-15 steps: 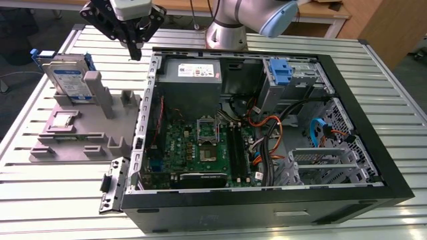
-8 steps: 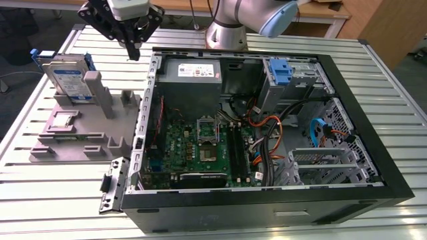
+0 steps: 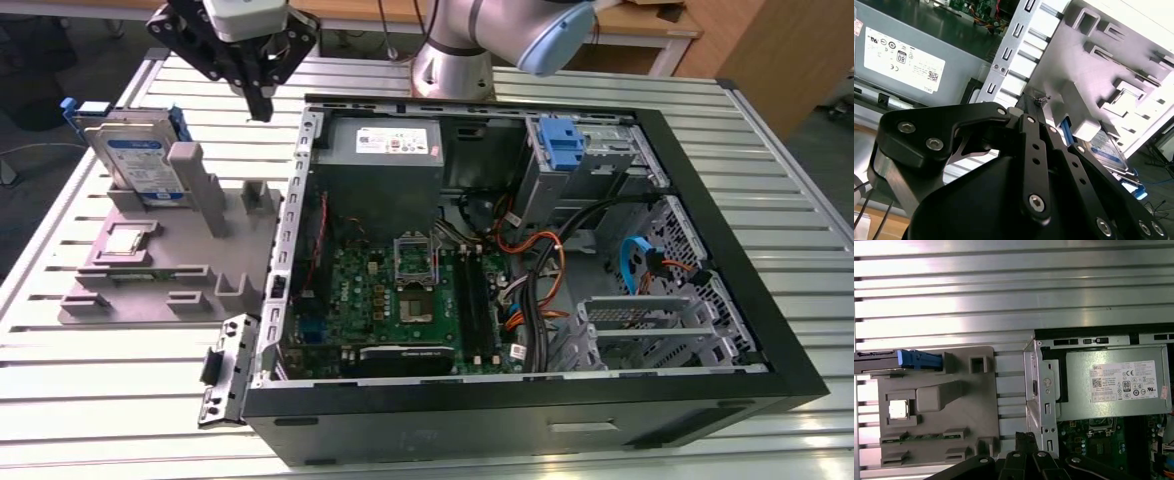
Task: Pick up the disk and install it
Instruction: 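Reach for the disk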
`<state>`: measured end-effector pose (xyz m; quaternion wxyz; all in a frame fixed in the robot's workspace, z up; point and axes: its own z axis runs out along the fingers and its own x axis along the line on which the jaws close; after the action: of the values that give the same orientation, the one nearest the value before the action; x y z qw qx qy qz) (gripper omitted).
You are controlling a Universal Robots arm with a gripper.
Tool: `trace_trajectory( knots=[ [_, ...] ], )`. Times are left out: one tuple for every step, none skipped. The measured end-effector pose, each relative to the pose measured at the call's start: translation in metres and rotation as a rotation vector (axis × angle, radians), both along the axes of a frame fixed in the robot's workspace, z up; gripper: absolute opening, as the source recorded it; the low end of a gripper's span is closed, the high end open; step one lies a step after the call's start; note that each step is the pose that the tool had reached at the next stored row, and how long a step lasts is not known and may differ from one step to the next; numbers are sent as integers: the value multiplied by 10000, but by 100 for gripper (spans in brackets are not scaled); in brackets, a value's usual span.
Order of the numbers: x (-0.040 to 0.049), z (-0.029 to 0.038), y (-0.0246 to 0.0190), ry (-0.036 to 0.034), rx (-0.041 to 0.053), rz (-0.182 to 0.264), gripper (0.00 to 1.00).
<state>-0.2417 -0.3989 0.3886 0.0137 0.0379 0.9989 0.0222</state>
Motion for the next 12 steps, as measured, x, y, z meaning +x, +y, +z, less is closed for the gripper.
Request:
trace_trajectory(
  knots=[
    [-15, -2, 0, -1, 0, 0, 11],
    [-28, -4, 0, 0, 0, 0, 11],
    [-41, -6, 0, 0, 0, 0, 11],
    [-53, -9, 0, 0, 0, 0, 11],
    [-64, -13, 0, -1, 1, 0, 11],
    [-73, -18, 0, -2, 2, 0, 11],
    [-83, -22, 0, -1, 1, 0, 11],
    [-93, -27, 0, 0, 0, 0, 11],
    [-103, -32, 0, 1, 0, 0, 11],
    [-114, -37, 0, 0, 0, 0, 11],
    [-127, -41, 0, 1, -1, 1, 11],
    [-139, -48, 0, 0, 0, 1, 11]
  ],
)
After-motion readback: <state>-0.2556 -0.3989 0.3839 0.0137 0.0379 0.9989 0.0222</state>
